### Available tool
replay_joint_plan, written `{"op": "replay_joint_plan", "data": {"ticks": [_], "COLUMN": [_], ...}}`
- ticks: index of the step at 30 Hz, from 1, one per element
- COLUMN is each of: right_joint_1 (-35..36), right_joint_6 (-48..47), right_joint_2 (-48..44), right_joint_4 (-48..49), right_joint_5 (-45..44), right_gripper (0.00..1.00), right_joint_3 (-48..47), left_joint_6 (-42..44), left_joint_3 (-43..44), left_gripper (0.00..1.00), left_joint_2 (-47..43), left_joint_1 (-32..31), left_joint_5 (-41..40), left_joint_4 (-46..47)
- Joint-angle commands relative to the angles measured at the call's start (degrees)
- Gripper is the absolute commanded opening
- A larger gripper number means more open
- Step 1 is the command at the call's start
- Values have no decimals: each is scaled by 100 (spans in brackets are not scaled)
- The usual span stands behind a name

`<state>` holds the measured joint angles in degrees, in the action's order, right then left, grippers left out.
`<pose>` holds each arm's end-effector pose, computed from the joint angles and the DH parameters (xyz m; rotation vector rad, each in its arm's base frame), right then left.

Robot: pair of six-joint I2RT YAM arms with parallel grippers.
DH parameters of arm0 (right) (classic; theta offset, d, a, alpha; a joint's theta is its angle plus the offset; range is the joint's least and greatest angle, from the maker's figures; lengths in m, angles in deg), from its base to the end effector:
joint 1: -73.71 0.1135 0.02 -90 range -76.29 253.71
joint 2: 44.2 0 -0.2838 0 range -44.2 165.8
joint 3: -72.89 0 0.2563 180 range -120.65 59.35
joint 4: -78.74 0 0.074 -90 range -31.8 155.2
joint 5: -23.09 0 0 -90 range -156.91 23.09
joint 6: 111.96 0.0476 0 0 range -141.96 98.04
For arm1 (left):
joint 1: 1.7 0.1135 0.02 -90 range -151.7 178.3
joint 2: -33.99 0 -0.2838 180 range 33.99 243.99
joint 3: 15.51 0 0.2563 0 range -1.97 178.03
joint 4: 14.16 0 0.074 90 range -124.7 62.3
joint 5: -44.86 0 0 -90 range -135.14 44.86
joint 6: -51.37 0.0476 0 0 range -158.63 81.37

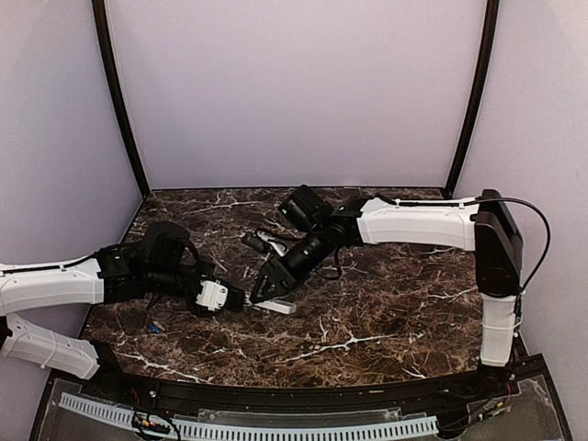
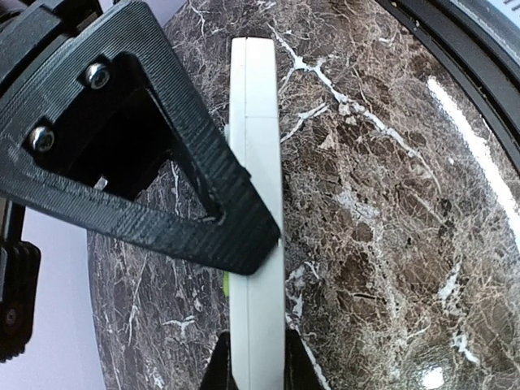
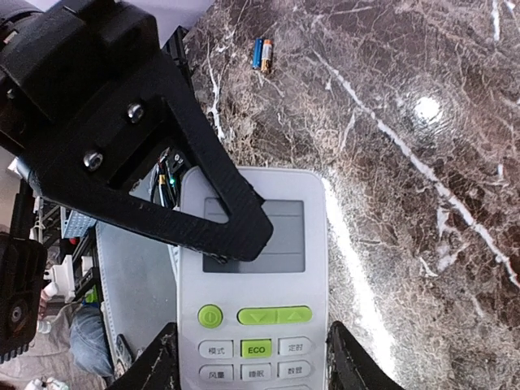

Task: Load the batteries into the remote control
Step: Pass from the right arm to the left

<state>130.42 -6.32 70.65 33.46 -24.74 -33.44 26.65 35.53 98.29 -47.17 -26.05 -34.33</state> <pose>0.2243 0.3998 0.2449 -1.2801 2.4364 1.3766 0.1612 -0.1861 0.2449 1.8479 1.0436 -0.1545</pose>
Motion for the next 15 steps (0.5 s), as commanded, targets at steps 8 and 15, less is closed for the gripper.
{"op": "replay_joint_plan", "data": {"ticks": [8,15], "right_joint_1": [5,-16], "right_joint_6": [-1139,-1789], "right_joint_2": [-1501,-2739], "right_joint_4": [177,1364], "right_joint_5": [-1143,-1586], "right_gripper": [83,85], "right_joint_3": [-144,1167], "left_joint_6": [-3336,-4432], "left_joint_3": [684,787], "left_gripper": [0,0], "left_joint_2": [-529,-727], "left_joint_1": [21,21], "left_joint_5": [306,894], "left_joint_4": [110,-50]}}
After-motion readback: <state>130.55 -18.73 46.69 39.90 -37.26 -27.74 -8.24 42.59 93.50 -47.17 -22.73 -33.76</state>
